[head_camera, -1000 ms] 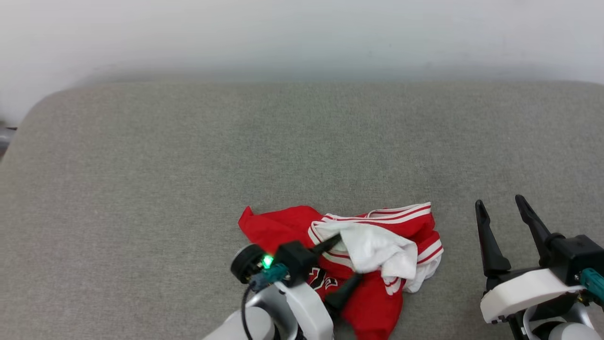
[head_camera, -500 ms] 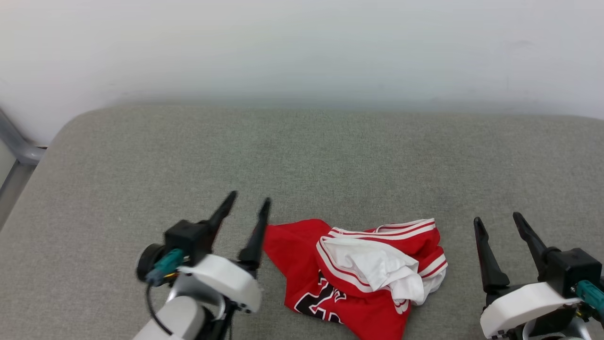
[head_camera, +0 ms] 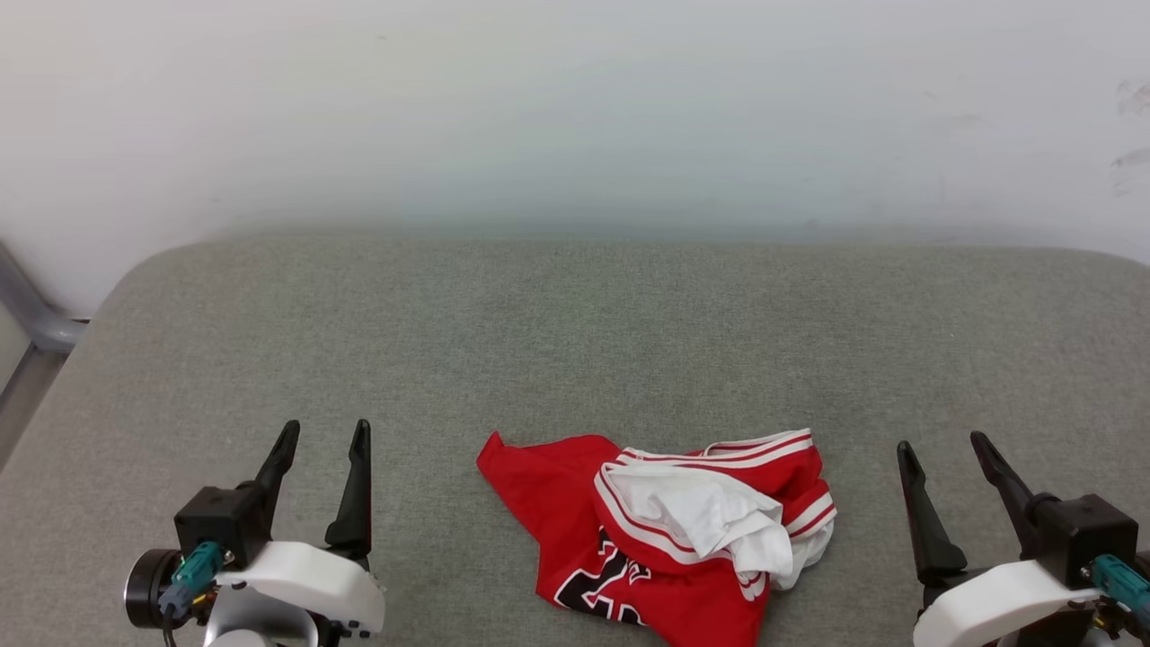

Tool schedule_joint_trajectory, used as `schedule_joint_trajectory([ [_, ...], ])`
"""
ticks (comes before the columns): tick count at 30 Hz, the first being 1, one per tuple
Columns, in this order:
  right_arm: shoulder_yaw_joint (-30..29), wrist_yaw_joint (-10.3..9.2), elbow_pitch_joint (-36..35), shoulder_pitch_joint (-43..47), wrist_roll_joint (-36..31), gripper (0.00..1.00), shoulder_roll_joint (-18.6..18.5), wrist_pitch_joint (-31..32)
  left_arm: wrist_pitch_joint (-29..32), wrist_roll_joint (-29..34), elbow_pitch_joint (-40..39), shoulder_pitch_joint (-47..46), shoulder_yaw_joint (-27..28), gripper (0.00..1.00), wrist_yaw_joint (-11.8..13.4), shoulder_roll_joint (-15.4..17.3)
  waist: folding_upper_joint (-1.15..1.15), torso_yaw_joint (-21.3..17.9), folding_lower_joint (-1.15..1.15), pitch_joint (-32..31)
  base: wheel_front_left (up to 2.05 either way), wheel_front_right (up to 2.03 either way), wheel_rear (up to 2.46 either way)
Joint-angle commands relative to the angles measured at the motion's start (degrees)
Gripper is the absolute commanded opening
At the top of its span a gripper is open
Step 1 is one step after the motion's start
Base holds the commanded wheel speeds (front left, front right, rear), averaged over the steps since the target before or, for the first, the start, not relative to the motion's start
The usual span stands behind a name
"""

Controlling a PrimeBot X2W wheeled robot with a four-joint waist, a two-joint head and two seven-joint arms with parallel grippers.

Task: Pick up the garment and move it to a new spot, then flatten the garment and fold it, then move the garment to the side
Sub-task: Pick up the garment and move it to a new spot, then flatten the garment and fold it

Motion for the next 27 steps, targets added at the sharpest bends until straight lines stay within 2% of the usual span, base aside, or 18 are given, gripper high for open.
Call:
schedule_joint_trajectory([
  [1,0.0,-0.04,-0.2,0.6,0.1,1.00,0.0,0.0,-0.1,0.4,-0.3,0.8,0.2,1.00,-0.2,-0.1,0.00,-0.1,0.00,-0.2,0.00,0.00,0.00],
  [8,0.1,-0.04,-0.3,1.2,0.6,1.00,0.0,0.3,-0.2,1.7,-0.7,1.6,0.6,1.00,-1.0,-0.9,0.00,-0.1,0.00,-0.4,0.00,0.00,0.00],
  [12,0.9,-0.04,0.8,1.1,2.7,1.00,0.1,2.9,-0.2,2.3,-0.7,1.2,0.9,1.00,-1.5,-1.3,0.00,-0.1,0.00,-0.3,0.00,0.00,0.00],
  [15,3.9,-0.04,0.9,-0.1,4.4,1.00,0.1,6.8,-0.2,2.1,-0.9,0.7,1.5,1.00,-1.9,-1.8,0.00,0.0,0.00,0.1,0.00,0.00,0.00],
  [19,9.3,-0.03,0.5,-2.4,6.1,1.00,-0.4,15.1,-0.2,2.8,-1.2,0.5,1.9,1.00,-2.4,-2.4,0.00,0.6,0.00,0.6,0.00,0.00,0.00],
  [23,15.3,-0.05,-0.6,-5.0,9.6,1.00,-4.2,23.9,-0.2,3.4,-1.2,0.2,1.8,1.00,-3.0,-3.2,0.00,1.7,0.00,1.1,0.00,0.00,0.00],
  [27,19.3,-0.04,-1.1,-6.9,12.2,1.00,-7.1,28.9,-0.2,3.9,-0.7,-0.2,1.9,1.00,-3.7,-3.7,0.00,2.6,0.00,1.6,0.00,0.00,0.00],
])
